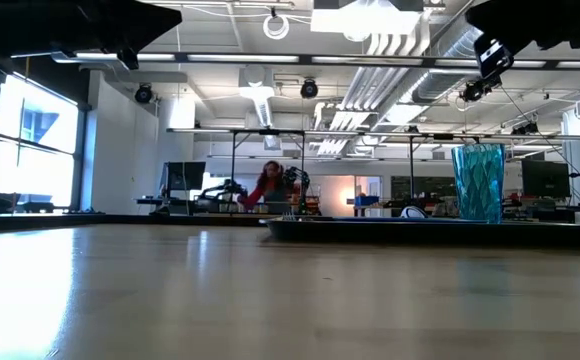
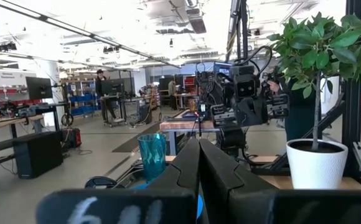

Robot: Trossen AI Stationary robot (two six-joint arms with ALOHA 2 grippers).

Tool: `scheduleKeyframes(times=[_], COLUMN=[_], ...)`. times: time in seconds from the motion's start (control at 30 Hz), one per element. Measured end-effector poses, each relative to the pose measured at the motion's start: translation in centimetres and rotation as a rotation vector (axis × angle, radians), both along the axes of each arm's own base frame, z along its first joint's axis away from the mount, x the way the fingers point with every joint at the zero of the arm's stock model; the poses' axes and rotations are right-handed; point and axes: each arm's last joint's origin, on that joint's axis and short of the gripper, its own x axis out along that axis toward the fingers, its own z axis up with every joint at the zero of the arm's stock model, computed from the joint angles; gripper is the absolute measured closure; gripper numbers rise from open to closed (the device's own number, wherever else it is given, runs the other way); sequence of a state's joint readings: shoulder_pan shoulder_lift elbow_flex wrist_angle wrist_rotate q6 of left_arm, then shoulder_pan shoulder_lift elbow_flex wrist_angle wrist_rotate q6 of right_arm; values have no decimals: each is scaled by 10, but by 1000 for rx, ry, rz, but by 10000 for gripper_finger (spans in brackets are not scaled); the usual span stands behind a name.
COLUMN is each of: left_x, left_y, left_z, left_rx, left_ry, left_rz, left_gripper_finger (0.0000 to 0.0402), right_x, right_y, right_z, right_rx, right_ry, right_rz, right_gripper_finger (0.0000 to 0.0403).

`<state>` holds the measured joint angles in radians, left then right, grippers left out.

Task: Pick and place plate/cup/fork/spoon on tray
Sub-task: Return to Home Position

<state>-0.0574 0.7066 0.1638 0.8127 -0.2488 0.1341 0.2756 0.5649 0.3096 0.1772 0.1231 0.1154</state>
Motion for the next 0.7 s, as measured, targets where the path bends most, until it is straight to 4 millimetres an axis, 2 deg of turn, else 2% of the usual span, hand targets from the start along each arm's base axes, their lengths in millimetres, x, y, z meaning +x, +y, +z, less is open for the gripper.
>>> scheduleKeyframes(times=[0.37,0.5,0.63,0.7], left_x=[-6,-9,-20,-21], left_y=[0,-3,-3,-3], left_z=[-4,-21,-40,-40], left_rx=[-9,-40,-71,-76], left_ry=[65,159,79,81], left_rz=[-7,-43,-50,-42], left_gripper_finger=[401,401,401,402], right_x=[-32,-41,-45,-47], right_y=[-10,-12,-13,-13], right_z=[9,-6,-26,-34], right_rx=[21,34,74,84], right_ry=[-79,-112,-174,-208], right_rz=[-20,-18,-15,-2], right_gripper_finger=[403,403,403,403])
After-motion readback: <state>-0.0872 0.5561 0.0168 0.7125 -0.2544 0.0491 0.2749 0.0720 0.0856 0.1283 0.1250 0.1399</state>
